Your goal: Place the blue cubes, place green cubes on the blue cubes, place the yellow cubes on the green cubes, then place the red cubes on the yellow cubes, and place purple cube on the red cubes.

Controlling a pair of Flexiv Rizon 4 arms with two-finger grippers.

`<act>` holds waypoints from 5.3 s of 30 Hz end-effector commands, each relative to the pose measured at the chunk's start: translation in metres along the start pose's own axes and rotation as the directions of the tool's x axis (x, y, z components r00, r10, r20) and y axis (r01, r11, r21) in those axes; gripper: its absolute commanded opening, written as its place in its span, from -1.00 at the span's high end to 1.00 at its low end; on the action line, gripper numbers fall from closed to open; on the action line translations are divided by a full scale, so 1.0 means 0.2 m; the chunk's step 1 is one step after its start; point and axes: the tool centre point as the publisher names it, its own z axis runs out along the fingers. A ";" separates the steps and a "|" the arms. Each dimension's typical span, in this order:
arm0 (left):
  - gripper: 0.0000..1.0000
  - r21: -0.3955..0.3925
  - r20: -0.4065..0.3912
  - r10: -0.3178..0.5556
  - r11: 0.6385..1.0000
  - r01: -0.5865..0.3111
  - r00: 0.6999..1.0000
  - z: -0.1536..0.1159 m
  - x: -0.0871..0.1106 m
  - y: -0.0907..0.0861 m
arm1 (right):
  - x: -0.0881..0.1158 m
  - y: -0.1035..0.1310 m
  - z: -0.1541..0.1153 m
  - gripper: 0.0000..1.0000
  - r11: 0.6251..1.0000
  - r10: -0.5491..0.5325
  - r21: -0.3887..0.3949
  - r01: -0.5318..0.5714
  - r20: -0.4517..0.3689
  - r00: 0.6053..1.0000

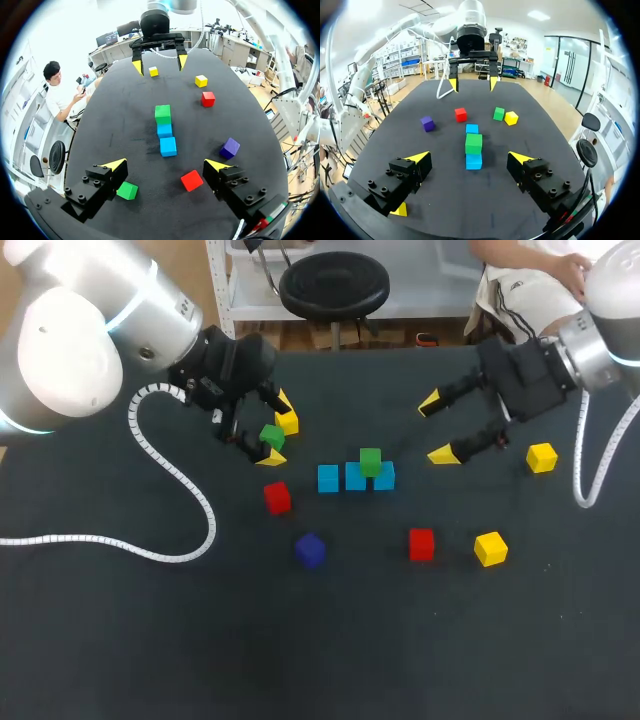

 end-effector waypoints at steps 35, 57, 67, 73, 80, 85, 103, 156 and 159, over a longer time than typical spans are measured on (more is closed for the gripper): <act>-1.00 0.250 -0.174 0.093 0.967 -0.048 0.980 0.17 0.47 0.56 | 0.00 0.01 0.00 -1.00 1.000 0.000 0.003 0.000 0.000 1.000; -1.00 0.283 -0.217 0.047 0.959 0.017 0.975 0.20 0.55 0.50 | 0.00 0.01 0.00 -1.00 1.000 0.000 0.003 0.000 0.000 1.000; -0.73 0.298 -0.213 0.048 0.954 0.018 0.976 0.26 0.54 0.47 | 0.00 0.01 0.00 -1.00 1.000 0.000 0.003 0.000 0.000 1.000; -0.25 0.288 -0.212 0.020 0.957 0.043 0.977 0.26 0.56 0.41 | 0.00 0.01 0.00 -1.00 1.000 0.000 0.003 0.000 0.000 1.000; -0.27 0.268 -0.189 0.033 0.963 0.019 0.981 0.24 0.52 0.40 | 0.00 0.01 0.00 -1.00 1.000 0.000 0.003 0.000 0.000 1.000; -0.47 0.283 -0.187 0.041 0.959 0.014 0.982 0.25 0.52 0.37 | 0.00 0.01 0.00 -1.00 1.000 0.000 0.003 0.000 0.000 1.000; 0.08 0.261 -0.166 0.060 0.965 -0.015 0.984 0.28 0.47 0.34 | 0.00 0.01 0.00 -1.00 1.000 0.000 0.003 0.000 0.000 1.000; -1.00 -0.007 -0.223 -0.206 0.978 0.209 0.953 0.19 0.41 0.08 | 0.00 0.01 0.00 -1.00 1.000 0.000 0.003 0.000 0.000 1.000; -1.00 0.001 -0.204 -0.227 0.973 0.232 0.952 0.19 0.43 0.07 | 0.00 0.01 0.00 -1.00 1.000 0.000 0.003 0.000 0.000 1.000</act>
